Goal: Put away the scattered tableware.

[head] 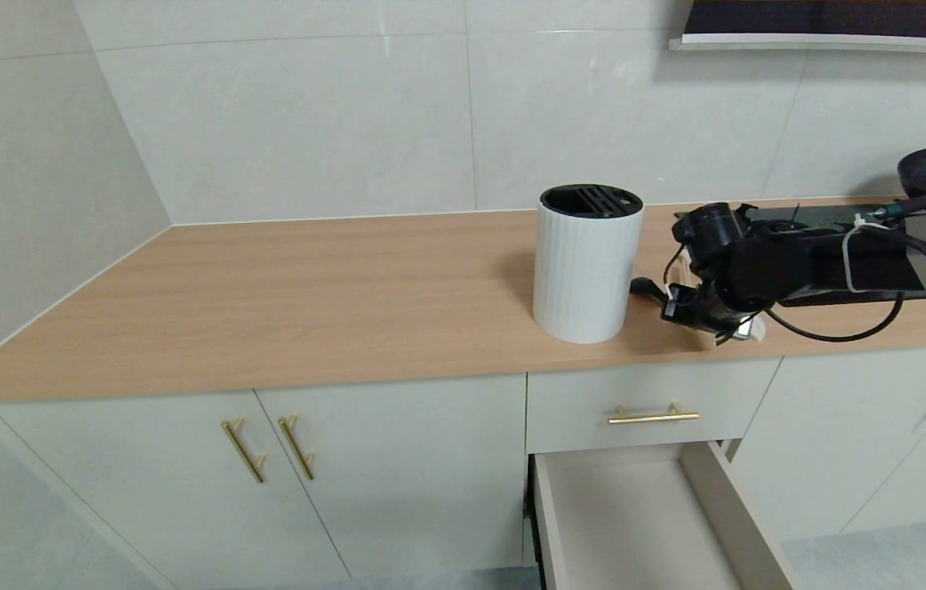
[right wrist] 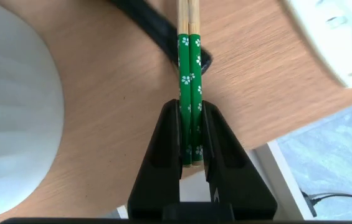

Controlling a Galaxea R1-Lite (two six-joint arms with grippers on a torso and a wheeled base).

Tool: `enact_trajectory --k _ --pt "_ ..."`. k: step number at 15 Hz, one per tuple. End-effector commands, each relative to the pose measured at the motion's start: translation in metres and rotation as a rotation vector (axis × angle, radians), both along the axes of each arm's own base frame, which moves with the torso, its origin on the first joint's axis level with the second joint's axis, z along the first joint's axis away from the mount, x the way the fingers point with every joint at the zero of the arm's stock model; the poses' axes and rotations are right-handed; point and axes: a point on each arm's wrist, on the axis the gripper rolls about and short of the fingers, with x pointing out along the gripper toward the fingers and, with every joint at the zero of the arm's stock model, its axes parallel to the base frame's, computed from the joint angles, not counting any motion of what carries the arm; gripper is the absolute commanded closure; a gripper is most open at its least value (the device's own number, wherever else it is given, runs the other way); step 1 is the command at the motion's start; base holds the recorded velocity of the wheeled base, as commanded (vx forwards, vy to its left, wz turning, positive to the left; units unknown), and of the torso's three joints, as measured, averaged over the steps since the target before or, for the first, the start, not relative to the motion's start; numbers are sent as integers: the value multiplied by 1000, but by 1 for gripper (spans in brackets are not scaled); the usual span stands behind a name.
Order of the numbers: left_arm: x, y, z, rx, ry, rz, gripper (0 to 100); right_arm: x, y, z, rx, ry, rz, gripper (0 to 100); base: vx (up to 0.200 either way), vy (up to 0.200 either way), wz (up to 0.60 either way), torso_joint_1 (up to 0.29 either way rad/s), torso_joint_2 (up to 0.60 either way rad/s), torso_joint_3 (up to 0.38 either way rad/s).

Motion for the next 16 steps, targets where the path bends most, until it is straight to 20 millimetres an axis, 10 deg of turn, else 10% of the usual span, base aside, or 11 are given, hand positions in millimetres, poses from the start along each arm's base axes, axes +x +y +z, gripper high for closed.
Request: enact_trajectory --k 1,7,16 --pt "0 0 0 0 0 1 0 -7 -3 16 6 -33 -9 100 0 0 0 0 0 0" --pt "0 0 0 0 1 1 0 -110 -5 81 23 -92 57 100 0 0 0 0 0 0" --pt "0 0 0 0 1 1 0 -287 -42 66 153 15 751 100 0 0 0 0 0 0"
